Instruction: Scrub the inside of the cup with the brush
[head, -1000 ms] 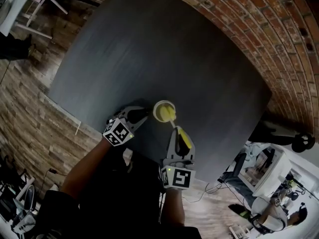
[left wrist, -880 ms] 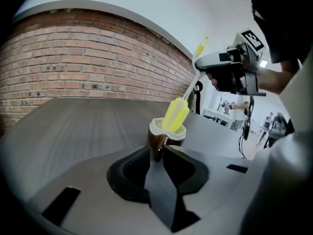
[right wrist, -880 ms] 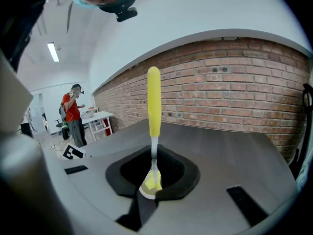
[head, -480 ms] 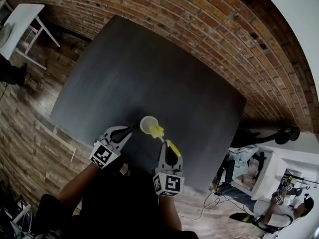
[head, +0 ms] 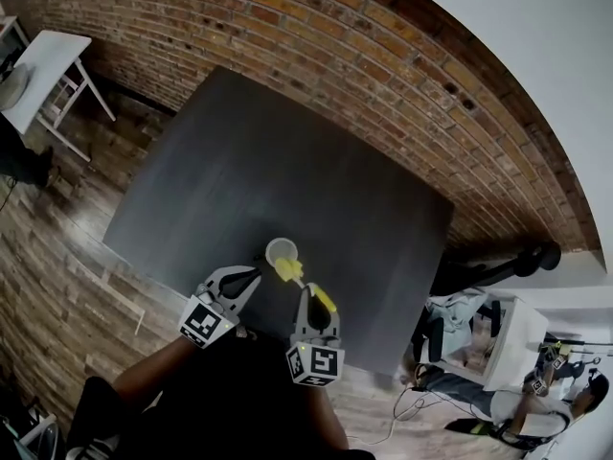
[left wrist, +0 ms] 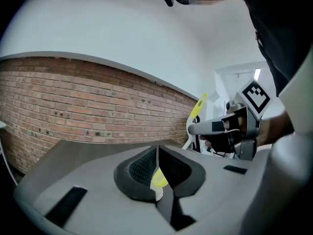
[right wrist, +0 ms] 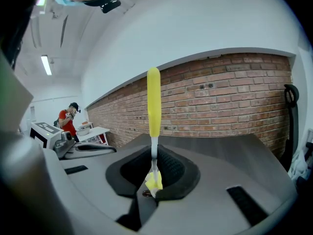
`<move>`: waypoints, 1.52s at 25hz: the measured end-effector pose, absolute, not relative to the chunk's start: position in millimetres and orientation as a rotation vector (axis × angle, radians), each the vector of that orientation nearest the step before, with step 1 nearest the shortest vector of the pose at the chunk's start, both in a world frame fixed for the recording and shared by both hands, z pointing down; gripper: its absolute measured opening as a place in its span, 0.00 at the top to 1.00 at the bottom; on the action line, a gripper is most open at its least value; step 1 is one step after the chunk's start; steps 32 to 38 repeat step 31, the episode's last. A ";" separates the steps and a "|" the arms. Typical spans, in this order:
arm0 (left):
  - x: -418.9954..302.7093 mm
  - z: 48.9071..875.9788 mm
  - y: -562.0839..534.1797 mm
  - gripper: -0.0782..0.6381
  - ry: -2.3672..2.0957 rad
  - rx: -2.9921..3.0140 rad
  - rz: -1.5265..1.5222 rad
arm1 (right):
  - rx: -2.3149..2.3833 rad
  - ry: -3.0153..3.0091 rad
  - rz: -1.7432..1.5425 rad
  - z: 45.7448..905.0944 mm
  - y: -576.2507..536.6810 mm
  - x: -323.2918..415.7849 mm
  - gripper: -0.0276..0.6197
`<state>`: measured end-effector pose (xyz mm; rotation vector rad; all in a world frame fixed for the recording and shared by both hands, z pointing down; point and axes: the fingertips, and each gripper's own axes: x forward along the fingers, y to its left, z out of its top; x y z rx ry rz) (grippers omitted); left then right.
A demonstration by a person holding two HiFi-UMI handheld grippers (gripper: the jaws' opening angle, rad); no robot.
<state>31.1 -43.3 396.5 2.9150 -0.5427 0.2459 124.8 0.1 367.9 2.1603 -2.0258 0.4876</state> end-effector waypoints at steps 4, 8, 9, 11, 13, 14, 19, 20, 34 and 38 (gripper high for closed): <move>27.0 392.9 -37.1 0.83 -0.527 2.923 0.242 | 2.176 -2.028 0.482 365.2 6.9 118.1 0.88; 24.9 390.1 -37.8 0.83 -0.522 2.934 0.232 | 2.164 -2.026 0.479 367.3 10.3 113.1 0.88; 25.2 389.1 -38.1 0.83 -0.524 2.936 0.231 | 2.163 -2.027 0.480 367.5 10.5 112.9 0.88; 25.5 387.7 -37.9 0.83 -0.527 2.939 0.230 | 2.163 -2.031 0.486 368.1 10.7 112.8 0.88; 25.6 387.1 -36.8 0.83 -0.527 2.939 0.229 | 2.165 -2.032 0.490 369.2 11.2 112.6 0.88; 25.5 387.3 -36.0 0.83 -0.525 2.938 0.230 | 2.167 -2.032 0.491 369.7 11.5 112.6 0.88; 23.6 390.6 -35.8 0.83 -0.522 2.934 0.239 | 2.170 -2.022 0.486 370.0 11.3 112.2 0.88; 23.7 390.8 -36.2 0.83 -0.520 2.932 0.239 | 2.170 -2.020 0.486 370.2 11.2 112.4 0.88; 25.6 393.0 -39.2 0.83 -0.500 2.933 0.241 | 2.195 -2.004 0.468 368.3 8.8 116.3 0.88; 25.6 393.0 -39.2 0.83 -0.500 2.933 0.241 | 2.195 -2.004 0.468 368.3 8.8 116.3 0.88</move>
